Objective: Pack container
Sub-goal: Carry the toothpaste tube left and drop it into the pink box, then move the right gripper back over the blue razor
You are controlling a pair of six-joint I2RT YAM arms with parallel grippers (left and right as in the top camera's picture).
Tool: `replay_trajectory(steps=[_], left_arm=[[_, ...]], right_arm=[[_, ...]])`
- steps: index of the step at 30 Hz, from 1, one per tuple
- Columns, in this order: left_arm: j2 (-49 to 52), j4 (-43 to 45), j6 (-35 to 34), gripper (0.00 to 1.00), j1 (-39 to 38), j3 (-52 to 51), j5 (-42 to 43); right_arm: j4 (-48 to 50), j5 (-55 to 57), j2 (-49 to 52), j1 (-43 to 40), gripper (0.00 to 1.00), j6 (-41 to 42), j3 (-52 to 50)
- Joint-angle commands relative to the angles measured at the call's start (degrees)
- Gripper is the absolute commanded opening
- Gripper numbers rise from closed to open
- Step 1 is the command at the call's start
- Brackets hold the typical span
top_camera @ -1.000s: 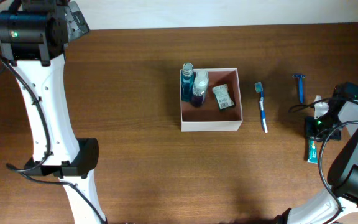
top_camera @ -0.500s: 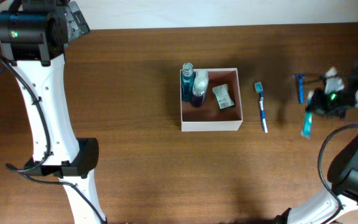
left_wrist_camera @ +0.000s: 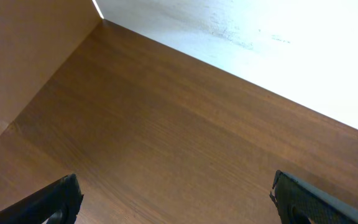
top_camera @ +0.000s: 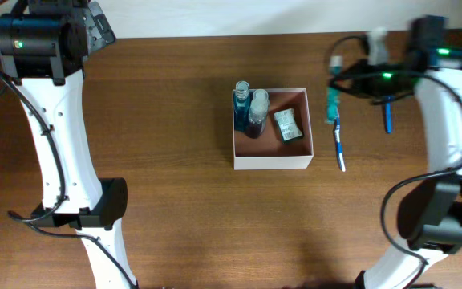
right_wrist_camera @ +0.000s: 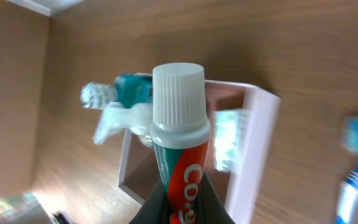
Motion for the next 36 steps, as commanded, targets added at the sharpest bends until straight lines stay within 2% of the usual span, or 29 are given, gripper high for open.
replay_trajectory(steps=[1,5,8,9,10,11,14,18,27,29,32,36], left_arm=[[0.07,0.00,0.72,0.99,0.20,-0.26,-0.81],[0.07,-0.02,0.70,0.99,0.20,-0.26,-0.81],[0.07,-0.02,0.70,0.99,0.20,-0.26,-0.81],[0.07,-0.02,0.72,0.99,0.20,-0.26,-0.81],[0.07,-0.02,0.72,0.99,0.20,-0.26,-0.81],[0.07,-0.02,0.72,0.99,0.20,-0.26,-0.81],[0.07,-0.02,0.70,0.99,0.20,-0.26,-0.81],[0.07,-0.02,0.72,0.99,0.20,-0.26,-0.81],[0.07,-0.02,0.72,0.99,0.20,-0.26,-0.81],[0.07,-0.02,0.70,0.99,0.20,-0.26,-0.81],[0.07,-0.02,0.72,0.99,0.20,-0.26,-0.81],[0.07,-0.02,0.72,0.99,0.20,-0.26,-0.81]], right_arm=[[1.55,9.11,-0.24,5.90,0.08,1.07,0.85],[2.23,22.32,-0.24,11.04,0.10,6.91,0.85],[2.23,26.64,-0.22,13.55,0.19,6.91,0.85],[2.19,28.06,-0.22,14.36,0.28,6.93,0.85],[2.21,28.68,-0.22,14.84,0.29,7.45,0.85],[2.25,28.98,-0.22,15.06,0.34,8.44,0.85],[2.34,28.96,-0.22,15.23,0.74,9.88,0.83],[2.19,29.33,-0.24,14.75,0.97,9.86,0.85],[0.52,30.23,-0.35,5.60,0.99,9.79,0.92],[-1.44,30.73,-0.33,3.50,0.98,6.54,0.90],[-4.96,41.16,-0.31,0.94,0.98,1.22,0.76],[-6.60,52.92,-0.17,-1.90,0.99,1.25,0.26]])
